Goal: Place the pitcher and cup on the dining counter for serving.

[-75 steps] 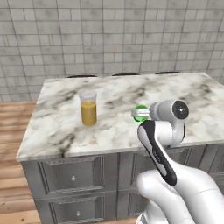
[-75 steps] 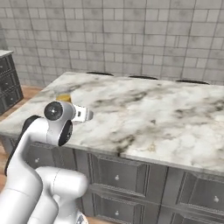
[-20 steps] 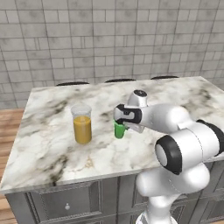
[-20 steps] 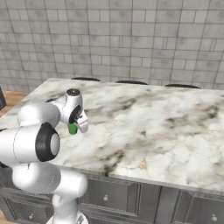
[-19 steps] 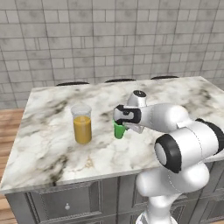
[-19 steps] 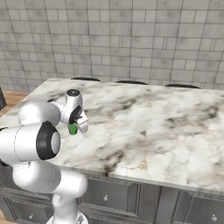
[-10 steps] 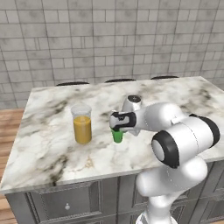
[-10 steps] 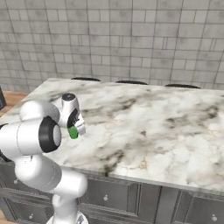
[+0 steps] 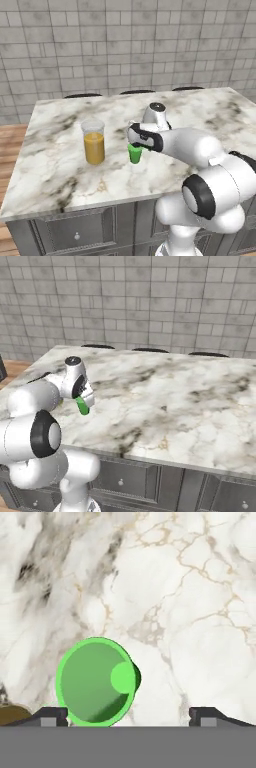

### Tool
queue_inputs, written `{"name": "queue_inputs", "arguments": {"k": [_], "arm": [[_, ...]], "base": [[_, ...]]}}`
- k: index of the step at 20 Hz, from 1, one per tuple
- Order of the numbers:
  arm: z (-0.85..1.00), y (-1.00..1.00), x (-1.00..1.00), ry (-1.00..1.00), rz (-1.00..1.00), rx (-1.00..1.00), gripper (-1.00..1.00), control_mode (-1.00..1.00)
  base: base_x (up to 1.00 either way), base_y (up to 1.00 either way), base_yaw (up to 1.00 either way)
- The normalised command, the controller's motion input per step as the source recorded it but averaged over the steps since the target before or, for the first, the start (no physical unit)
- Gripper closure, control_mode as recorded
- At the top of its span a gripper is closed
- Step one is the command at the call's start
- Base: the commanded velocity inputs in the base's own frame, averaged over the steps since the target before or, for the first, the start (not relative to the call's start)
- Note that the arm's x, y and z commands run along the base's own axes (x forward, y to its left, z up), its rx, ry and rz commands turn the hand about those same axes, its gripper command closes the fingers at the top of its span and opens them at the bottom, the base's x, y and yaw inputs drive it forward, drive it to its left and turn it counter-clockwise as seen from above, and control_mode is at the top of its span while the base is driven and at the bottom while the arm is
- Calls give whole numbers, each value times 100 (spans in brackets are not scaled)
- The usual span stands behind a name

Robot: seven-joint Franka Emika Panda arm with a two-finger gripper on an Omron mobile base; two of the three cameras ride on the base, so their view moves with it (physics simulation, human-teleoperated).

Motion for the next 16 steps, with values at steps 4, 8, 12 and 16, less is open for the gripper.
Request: {"name": "queue_inputs", "arguments": {"k": [4,8,12,16], "arm": [[81,-3,-94,-5,0,0,-100,-100],[64,0,-100,-13,0,0,-100,-100],[50,0,-100,-17,0,0,-100,-100],[9,0,-100,-20,3,-5,-100,-100]], "base": [[0,0,0],[0,0,0],[0,0,0],[0,0,0]]}}
